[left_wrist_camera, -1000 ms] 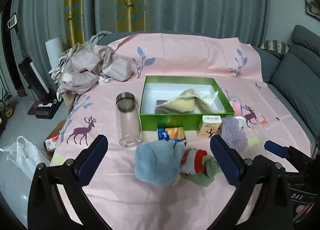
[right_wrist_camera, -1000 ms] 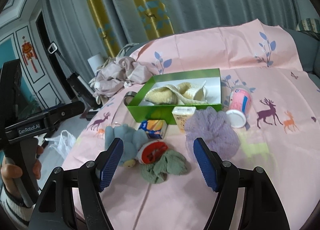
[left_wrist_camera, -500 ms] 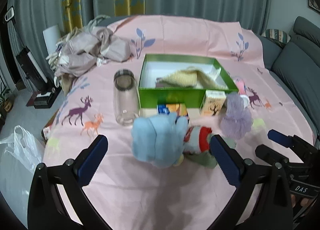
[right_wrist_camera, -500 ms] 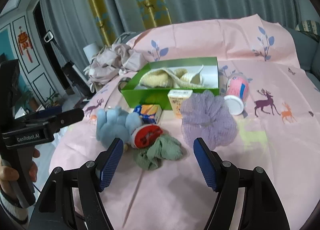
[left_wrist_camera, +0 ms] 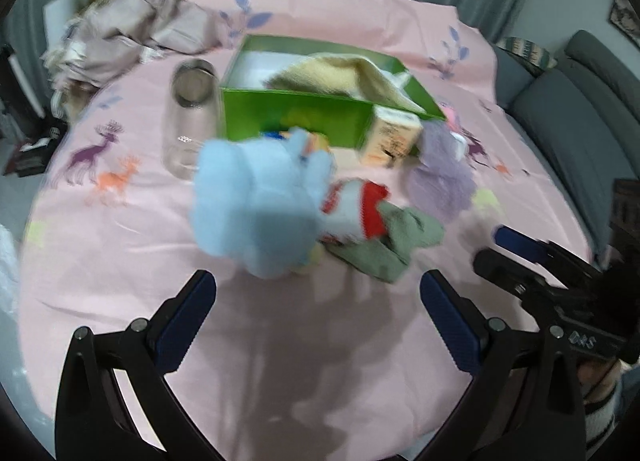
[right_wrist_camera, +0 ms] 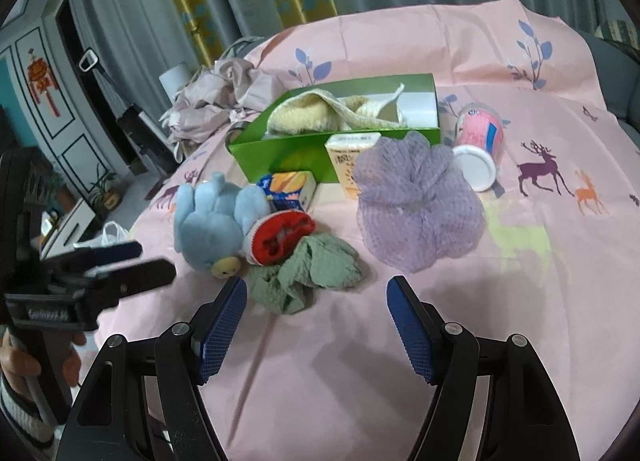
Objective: Organize soft objects
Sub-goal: 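Move the right tool toward the grey-green cloth beside the plush toy, then grasp the grey-green cloth with the right gripper and lift it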
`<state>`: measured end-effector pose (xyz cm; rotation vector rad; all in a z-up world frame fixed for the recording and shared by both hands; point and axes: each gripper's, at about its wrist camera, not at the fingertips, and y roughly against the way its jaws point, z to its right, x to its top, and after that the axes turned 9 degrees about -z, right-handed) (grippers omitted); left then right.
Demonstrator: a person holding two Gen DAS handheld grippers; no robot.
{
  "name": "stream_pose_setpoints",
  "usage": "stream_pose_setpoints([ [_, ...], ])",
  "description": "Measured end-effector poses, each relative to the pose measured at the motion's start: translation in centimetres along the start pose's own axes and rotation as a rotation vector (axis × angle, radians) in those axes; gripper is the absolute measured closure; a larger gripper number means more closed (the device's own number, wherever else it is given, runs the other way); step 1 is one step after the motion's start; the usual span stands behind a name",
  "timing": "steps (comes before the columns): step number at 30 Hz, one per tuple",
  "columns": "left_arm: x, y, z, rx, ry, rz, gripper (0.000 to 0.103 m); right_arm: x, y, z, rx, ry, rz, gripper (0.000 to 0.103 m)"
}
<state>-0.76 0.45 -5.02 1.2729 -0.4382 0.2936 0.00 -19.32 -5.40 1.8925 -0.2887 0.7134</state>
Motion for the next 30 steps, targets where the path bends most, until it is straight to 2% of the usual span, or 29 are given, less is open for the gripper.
stream_pose_setpoints([
  [2,-0.3,-0.5,0.8,-0.046,-0.020,-0.013,0.001,-0.1,-0.1,0.4,0.007,-0.014,-0.003,0.030],
  [6,-0.8,-2.1,2.1,-0.190,-0.035,-0.054,0.002,-0.2,-0.5,1.5,0.050,-0.059,-0.006,0.030],
  [10,-0.8,-3.8,2.4,-0.296,-0.018,-0.084,0.003,-0.5,-1.2,3.4,0.196,-0.159,-0.018,0.030],
  [12,-0.7,-4.5,2.4,-0.322,-0.007,-0.087,0.007,-0.6,-1.8,4.2,0.249,-0.206,-0.025,0.030],
  [16,-0.1,-5.7,2.6,-0.306,-0.007,-0.100,0.010,-0.2,-3.1,5.0,0.273,-0.231,-0.040,0.030],
  [24,1.4,-7.1,2.5,-0.237,-0.025,-0.101,0.031,1.4,-5.9,5.1,0.336,-0.223,-0.076,0.030],
  [26,1.7,-7.5,2.3,-0.230,-0.021,-0.101,0.031,1.8,-6.4,5.1,0.351,-0.225,-0.082,0.030],
  [28,2.0,-7.8,2.0,-0.224,-0.013,-0.098,0.037,2.1,-6.9,5.3,0.361,-0.230,-0.087,0.030],
  [30,2.2,-8.0,1.5,-0.220,0.005,-0.101,0.052,2.4,-7.5,5.2,0.365,-0.233,-0.096,0.035],
])
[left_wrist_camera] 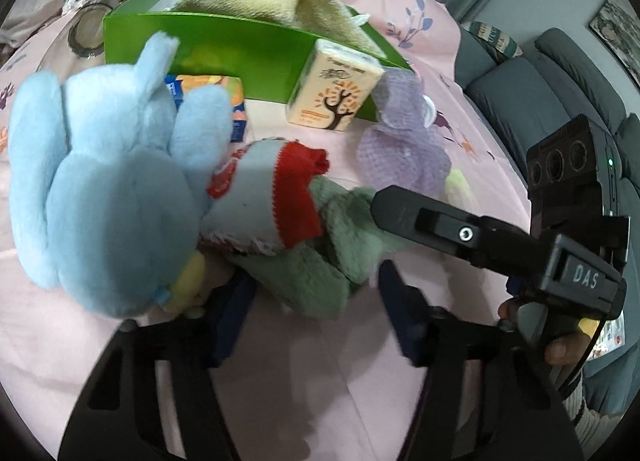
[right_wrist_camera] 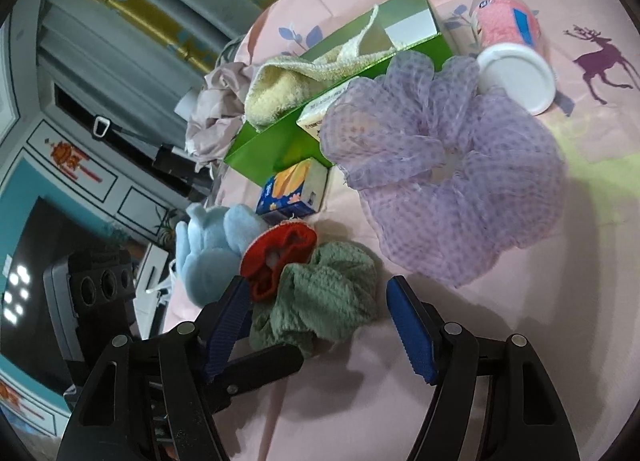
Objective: Organize soft objects
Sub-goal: 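Grasp the grey-green cloth with the right gripper and lift it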
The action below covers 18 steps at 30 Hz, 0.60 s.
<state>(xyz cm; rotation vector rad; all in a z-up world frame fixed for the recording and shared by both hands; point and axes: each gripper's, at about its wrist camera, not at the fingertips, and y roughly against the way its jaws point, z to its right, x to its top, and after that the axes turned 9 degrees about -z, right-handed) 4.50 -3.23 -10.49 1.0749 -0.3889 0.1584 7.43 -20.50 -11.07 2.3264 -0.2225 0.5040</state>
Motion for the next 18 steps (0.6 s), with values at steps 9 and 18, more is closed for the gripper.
stream_pose_setpoints([
  [9,-0.4,0.7,-0.4,-0.020,-0.011,0.008,0.084,-0.3,-1.4,-0.7,0.000,0.025,-0.035,0.085],
  [18,-2.2,3.9,2.2,-0.081,-0.078,0.039,0.085,-2.1,2.1,-2.9,0.025,0.061,-0.020,0.086],
])
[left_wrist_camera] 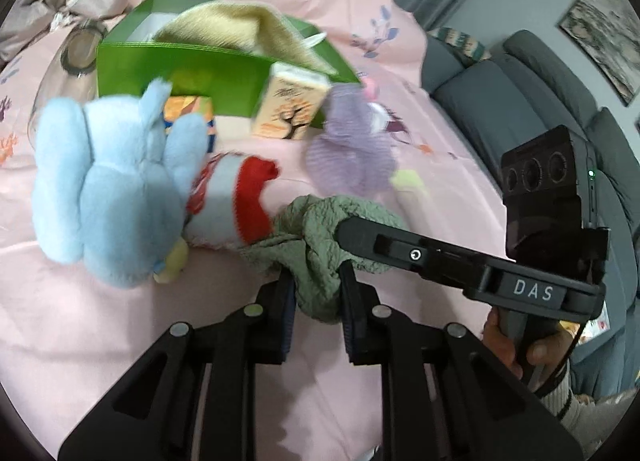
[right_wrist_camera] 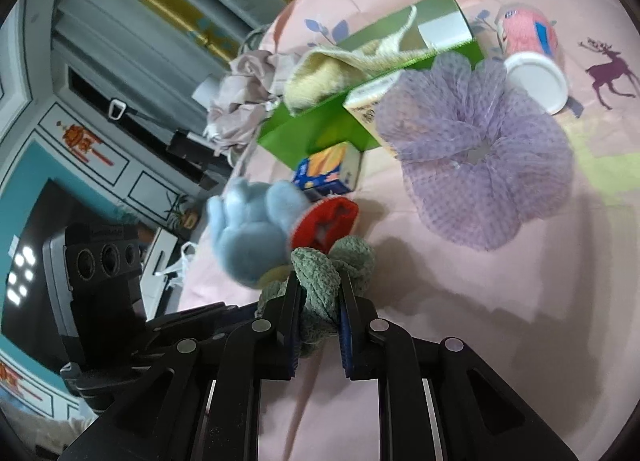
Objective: Organize soft objects
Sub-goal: 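Grasp the grey-green cloth with the right gripper and lift it, then carry the grey-green cloth over the green box with the right gripper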
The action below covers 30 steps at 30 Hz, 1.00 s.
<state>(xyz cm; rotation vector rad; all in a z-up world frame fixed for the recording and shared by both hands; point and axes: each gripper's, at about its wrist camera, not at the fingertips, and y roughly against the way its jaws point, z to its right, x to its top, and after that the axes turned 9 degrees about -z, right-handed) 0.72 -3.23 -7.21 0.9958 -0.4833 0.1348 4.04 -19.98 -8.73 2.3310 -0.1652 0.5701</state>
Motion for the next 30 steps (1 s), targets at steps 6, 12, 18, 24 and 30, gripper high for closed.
stream_pose_setpoints([
  [6,-0.1,2.2,2.3,0.010,-0.054,0.054,0.085,-1.1,3.0,-2.3,-0.006,0.057,0.058,0.086],
  [12,0.0,4.2,3.2,0.023,-0.087,0.107,0.085,-1.3,4.7,-4.3,-0.005,0.108,0.111,0.086],
  [18,1.0,6.1,3.5,0.053,-0.113,0.158,0.085,-0.4,5.1,-6.0,0.000,0.146,0.148,0.086],
  [24,2.7,7.6,3.1,0.072,-0.122,0.208,0.085,1.6,5.4,-7.8,-0.004,0.205,0.185,0.086],
  [30,5.0,8.0,2.2,0.086,-0.128,0.222,0.085,3.6,5.0,-8.3,-0.013,0.222,0.203,0.086],
])
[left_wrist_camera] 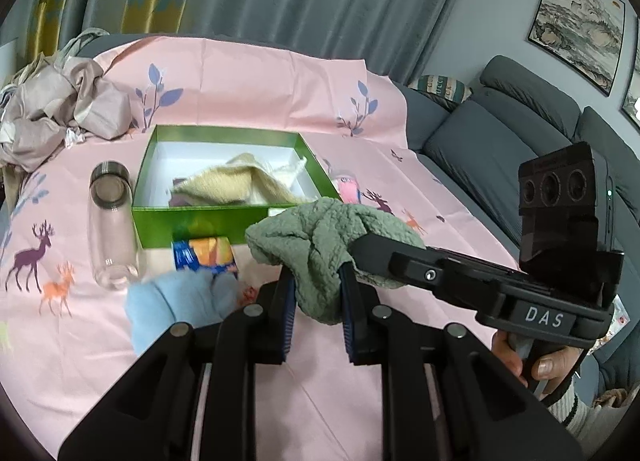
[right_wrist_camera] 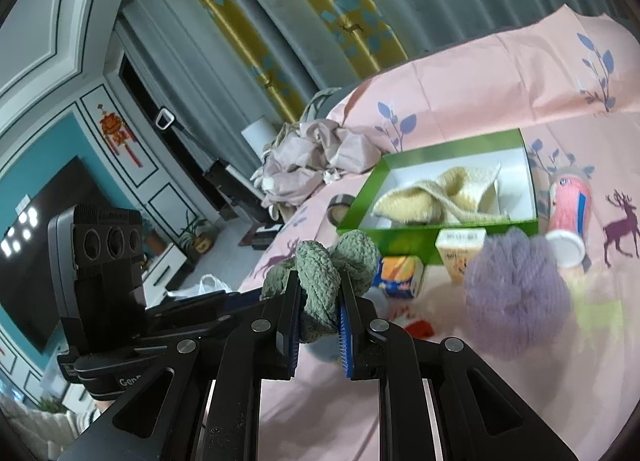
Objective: Organize soft objects
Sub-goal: 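Carry the grey-green cloth over the green box with the right gripper, then lower the grey-green cloth into the green box and open the right gripper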
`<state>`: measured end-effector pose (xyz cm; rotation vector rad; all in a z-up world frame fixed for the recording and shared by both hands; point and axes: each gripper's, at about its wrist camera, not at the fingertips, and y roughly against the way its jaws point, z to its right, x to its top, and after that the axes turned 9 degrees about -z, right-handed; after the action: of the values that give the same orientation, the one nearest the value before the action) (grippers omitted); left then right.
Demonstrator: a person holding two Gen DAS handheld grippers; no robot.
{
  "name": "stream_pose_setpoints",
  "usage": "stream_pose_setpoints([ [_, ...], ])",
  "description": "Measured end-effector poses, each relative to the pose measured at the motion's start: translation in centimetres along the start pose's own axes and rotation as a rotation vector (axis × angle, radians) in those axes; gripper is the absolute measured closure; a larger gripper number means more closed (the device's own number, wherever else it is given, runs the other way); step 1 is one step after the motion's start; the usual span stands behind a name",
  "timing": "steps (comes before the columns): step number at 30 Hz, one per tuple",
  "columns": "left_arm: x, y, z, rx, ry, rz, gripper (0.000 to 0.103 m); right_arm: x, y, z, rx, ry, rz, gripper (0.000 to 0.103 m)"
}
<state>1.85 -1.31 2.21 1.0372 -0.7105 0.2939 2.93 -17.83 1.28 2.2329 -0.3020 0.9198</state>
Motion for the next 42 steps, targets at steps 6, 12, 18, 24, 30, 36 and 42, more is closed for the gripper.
stream_pose_setpoints([
  [6,2.4,-1.2,-1.4,0.005,0.002,-0.001,0.085,2.3,-1.3,1.0,-0.011,0.000,0.007,0.086],
  [12,5.0,-3.2,-3.1,0.015,0.009,-0.013,0.085,5.0,-3.2,2.8,-0.024,-0.011,0.009,0.086],
  [18,7.3,-5.6,-5.0,0.044,0.019,-0.039,0.085,7.2,-5.4,4.6,-0.049,-0.026,-0.007,0.086],
  [24,9.1,-9.0,-7.0,0.054,0.043,-0.097,0.085,8.4,-7.8,6.9,-0.075,-0.069,-0.035,0.086],
  [30,11.2,-12.3,-8.4,0.097,0.048,-0.146,0.086,10.0,-10.3,9.8,-0.105,-0.108,-0.050,0.086],
  [36,12.9,-15.5,-10.4,0.124,0.069,-0.198,0.087,11.5,-12.6,12.3,-0.132,-0.143,-0.062,0.086],
  [42,13.5,-18.4,-12.1,0.126,0.128,-0.272,0.087,12.5,-15.1,14.6,-0.175,-0.179,-0.124,0.086],
])
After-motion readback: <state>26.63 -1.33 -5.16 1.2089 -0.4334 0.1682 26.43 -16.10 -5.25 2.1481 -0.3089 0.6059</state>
